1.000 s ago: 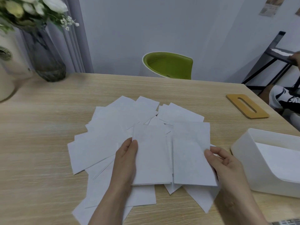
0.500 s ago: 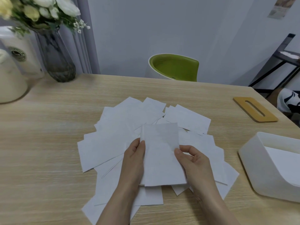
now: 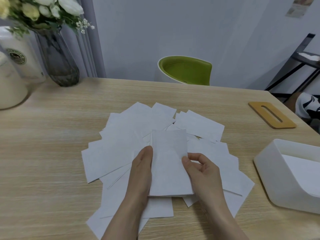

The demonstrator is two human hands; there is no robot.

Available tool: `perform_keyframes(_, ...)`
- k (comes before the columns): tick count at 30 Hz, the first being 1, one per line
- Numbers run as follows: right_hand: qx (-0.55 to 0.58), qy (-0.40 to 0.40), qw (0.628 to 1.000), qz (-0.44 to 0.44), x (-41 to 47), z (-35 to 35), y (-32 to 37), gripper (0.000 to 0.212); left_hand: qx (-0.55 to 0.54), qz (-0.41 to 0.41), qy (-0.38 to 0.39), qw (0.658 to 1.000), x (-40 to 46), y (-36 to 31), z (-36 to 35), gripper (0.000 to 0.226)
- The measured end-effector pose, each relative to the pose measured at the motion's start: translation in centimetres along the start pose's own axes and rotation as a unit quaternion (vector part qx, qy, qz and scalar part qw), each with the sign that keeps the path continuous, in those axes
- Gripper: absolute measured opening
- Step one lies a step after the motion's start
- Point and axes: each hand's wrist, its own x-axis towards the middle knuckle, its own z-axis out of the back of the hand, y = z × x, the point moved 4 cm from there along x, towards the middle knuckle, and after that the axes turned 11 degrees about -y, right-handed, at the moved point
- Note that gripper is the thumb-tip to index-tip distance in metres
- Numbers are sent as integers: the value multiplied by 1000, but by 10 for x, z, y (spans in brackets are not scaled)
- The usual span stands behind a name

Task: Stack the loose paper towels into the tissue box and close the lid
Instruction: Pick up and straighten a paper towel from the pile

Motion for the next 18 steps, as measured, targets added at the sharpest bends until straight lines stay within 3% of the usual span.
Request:
perform_keyframes(7,-8,-16,1000,14,0,1,-1,7,-3,-13,-11,1000,-1,0,1,42)
perform_keyframes(10,-5,-16,1000,14,0,0,-2,7,-18,-22,5,1000,-1,-1,0,24)
perform_keyframes(18,-3,1,1000,28,1,3,-3,4,3,-47,29,998,2,0,-2,29)
